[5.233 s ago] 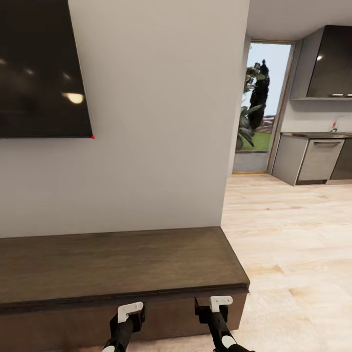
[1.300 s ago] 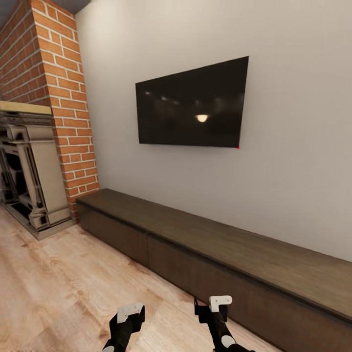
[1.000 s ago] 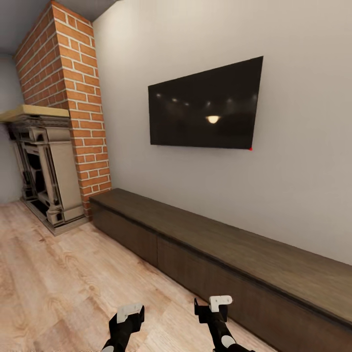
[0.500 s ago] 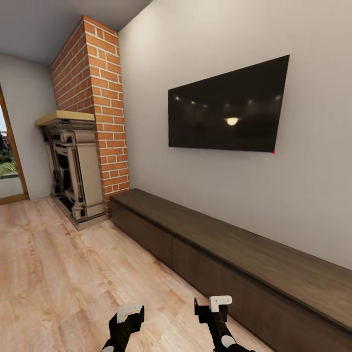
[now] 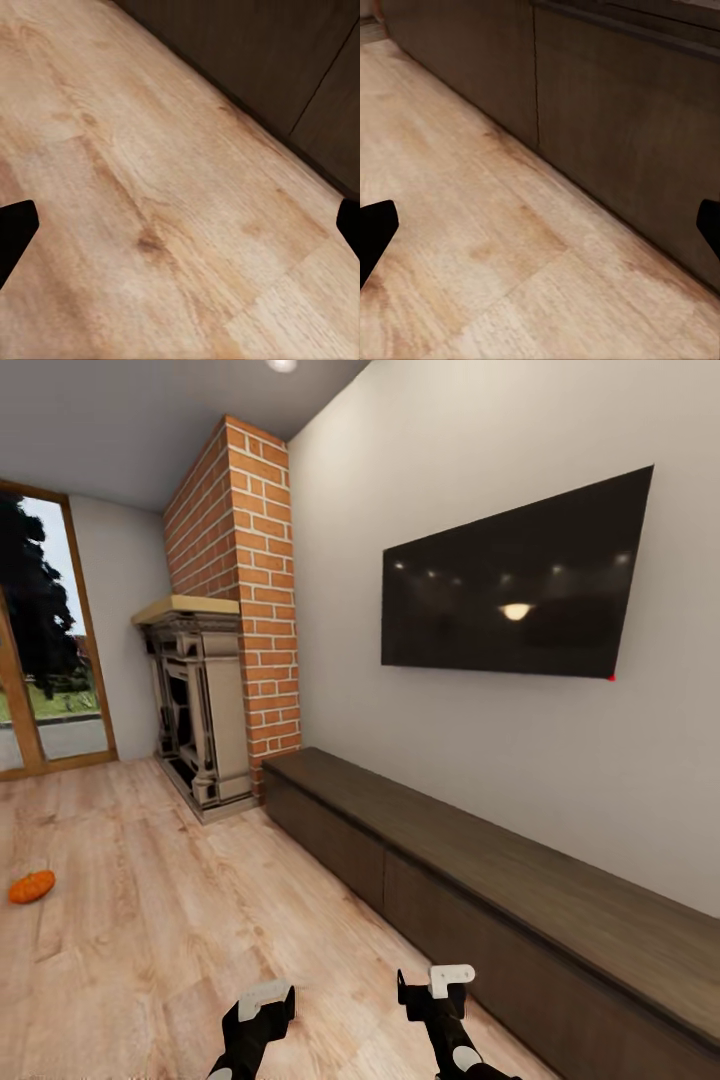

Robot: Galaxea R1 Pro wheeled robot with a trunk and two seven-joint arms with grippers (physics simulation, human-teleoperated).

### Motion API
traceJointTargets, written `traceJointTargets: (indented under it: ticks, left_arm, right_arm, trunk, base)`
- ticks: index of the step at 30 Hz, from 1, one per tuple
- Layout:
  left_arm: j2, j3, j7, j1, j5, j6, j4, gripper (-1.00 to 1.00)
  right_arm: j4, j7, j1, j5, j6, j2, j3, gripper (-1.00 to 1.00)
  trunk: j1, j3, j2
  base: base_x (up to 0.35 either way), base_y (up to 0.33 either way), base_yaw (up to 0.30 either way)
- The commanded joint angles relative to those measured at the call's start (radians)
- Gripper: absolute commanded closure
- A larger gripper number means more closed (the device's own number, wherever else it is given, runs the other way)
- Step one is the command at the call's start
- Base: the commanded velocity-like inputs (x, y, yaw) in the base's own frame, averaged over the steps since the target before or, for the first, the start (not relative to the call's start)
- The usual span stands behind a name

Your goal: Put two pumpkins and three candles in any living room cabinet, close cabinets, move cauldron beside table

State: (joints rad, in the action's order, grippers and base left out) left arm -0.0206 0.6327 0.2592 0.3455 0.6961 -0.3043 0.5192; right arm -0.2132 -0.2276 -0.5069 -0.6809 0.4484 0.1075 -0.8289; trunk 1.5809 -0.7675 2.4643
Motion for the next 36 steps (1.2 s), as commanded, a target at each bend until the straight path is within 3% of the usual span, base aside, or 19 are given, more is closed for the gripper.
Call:
traceJointTargets:
  ticks: [1, 36]
  left_arm:
    - [-0.001, 0.008, 0.008, 0.001, 0.006, -0.004, 0.0, -1.0]
    - [-0.001, 0.008, 0.008, 0.001, 0.006, -0.004, -0.003, -1.0]
  right_arm:
    - [0.0, -0.007, -0.001, -0.005, 0.003, 0.0, -0.009, -1.0]
    - [0.0, -0.006, -0.001, -0.004, 0.003, 0.0, -0.009, -1.0]
  trunk:
    - [0.0, 0.0, 0.001]
    - [0.0, 0.033, 0.001]
  base:
    - [0.0, 0.0, 0.244]
    - [0.0, 0.0, 0.244]
